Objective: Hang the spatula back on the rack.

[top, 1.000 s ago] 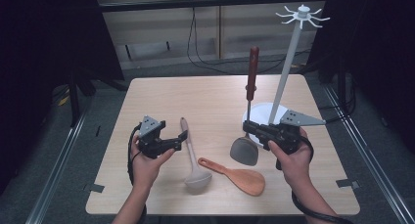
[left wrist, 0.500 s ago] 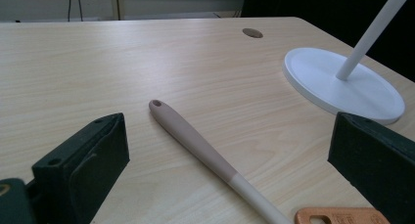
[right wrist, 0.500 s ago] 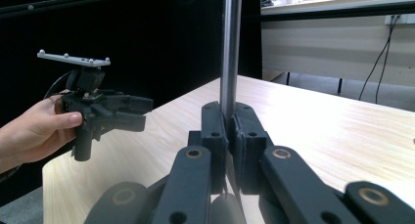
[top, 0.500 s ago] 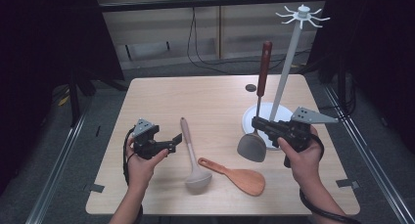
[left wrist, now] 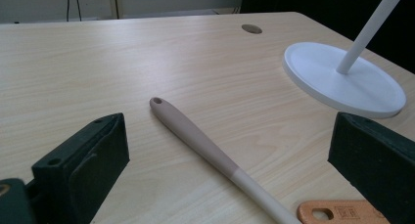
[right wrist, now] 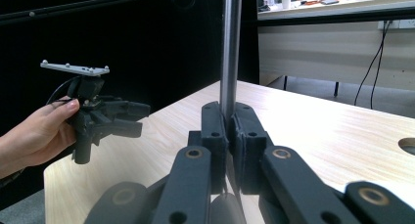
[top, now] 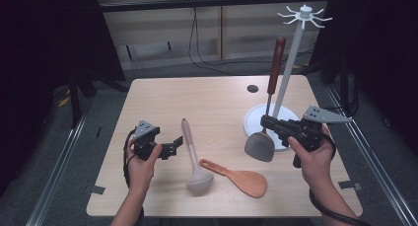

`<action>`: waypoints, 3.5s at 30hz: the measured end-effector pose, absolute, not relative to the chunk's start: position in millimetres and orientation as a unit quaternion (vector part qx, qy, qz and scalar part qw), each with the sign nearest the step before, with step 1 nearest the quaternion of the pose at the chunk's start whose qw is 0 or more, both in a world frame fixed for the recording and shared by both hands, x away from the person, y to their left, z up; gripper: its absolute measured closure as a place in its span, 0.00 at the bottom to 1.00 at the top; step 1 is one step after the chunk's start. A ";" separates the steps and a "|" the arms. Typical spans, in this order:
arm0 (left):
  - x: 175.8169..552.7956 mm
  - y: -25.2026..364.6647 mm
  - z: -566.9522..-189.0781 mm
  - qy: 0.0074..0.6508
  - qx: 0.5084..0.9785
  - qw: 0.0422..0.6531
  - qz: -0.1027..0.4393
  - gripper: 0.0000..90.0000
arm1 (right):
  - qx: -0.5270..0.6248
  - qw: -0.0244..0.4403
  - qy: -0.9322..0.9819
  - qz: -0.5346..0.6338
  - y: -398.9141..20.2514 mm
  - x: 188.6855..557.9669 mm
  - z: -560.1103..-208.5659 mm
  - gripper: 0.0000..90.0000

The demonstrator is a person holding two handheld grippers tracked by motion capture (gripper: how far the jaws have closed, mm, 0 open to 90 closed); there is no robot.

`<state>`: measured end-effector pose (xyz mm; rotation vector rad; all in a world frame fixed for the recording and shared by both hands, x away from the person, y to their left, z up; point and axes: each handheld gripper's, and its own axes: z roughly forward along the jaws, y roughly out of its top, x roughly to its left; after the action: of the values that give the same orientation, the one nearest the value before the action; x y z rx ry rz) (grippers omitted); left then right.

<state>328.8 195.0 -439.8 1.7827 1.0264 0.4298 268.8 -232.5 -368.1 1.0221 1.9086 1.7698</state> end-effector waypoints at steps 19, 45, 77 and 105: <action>328.2 195.3 -441.8 0.424 0.741 0.489 0.180 0.01 | 0.361 0.182 0.658 0.635 -252.5 276.5 -354.8 0.95; 329.2 196.5 -442.7 0.424 0.744 0.485 0.178 0.01 | 0.379 0.176 0.644 0.641 -273.5 293.3 -355.5 0.95; 327.5 198.5 -441.0 0.424 0.744 0.484 0.181 0.01 | 0.403 0.216 0.623 0.635 -287.3 313.2 -365.0 0.86; 328.8 200.1 -445.8 0.428 0.746 0.478 0.177 0.01 | 0.380 0.362 0.508 0.683 -291.7 302.4 -322.3 0.99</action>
<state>328.8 200.1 -445.8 1.8225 1.0453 0.4319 302.4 -291.7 -322.3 0.9797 1.3072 1.7591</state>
